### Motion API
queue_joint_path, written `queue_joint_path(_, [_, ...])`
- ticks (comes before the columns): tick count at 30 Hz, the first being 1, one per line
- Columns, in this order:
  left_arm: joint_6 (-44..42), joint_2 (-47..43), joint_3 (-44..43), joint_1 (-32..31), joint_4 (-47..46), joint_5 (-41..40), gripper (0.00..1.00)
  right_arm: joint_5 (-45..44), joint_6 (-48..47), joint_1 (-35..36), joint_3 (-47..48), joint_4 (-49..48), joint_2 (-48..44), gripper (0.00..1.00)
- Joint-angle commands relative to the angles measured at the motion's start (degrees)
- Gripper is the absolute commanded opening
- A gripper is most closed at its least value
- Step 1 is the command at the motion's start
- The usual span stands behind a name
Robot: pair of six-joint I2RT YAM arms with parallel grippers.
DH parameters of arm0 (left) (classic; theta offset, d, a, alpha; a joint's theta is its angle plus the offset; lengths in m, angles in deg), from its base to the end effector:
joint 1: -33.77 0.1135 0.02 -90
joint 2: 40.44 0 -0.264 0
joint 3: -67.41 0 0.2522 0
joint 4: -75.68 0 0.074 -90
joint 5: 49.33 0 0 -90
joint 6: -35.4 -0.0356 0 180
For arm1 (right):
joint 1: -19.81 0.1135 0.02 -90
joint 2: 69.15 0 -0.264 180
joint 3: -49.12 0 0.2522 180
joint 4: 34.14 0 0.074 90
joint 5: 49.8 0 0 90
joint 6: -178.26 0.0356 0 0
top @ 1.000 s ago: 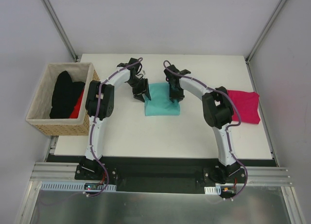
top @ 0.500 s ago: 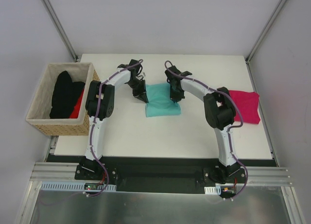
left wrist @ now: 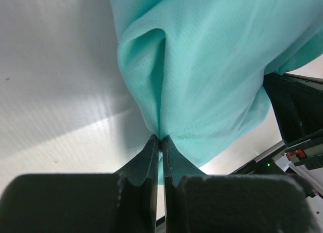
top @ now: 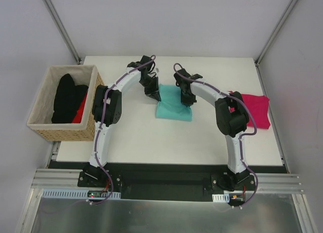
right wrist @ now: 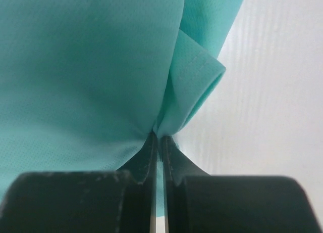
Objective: Fold and stack the t-shirts
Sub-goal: Smooth out wrinkles on the folded tshirt
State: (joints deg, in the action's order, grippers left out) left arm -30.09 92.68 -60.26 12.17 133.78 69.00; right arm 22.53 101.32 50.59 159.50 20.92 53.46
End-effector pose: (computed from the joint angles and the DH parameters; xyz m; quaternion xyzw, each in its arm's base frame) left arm 0.4572 -0.1992 0.1879 0.0320 0.9450 -0.3061 0.1108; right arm 0.3925 0.2212 0.1829 -0.1193 0.9619 -0.0671 0.2367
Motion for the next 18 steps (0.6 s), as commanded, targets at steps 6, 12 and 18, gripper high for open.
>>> queue_joint_path(6, [0.45,0.3,-4.83,-2.3,3.12,0.4,0.0,-8.16,-2.34,-0.99,-0.38,3.09,-8.08,0.01])
queue_joint_path(12, [0.89,0.65,-6.5,-3.71,3.65,0.84,0.0,-10.89,-2.42,-1.26,-1.52,3.35,-10.89,0.01])
queue_joint_path(18, [1.85,3.28,-11.77,-6.43,4.97,1.72,0.0,-13.26,-3.3,-1.52,-2.75,3.79,-13.35,0.01])
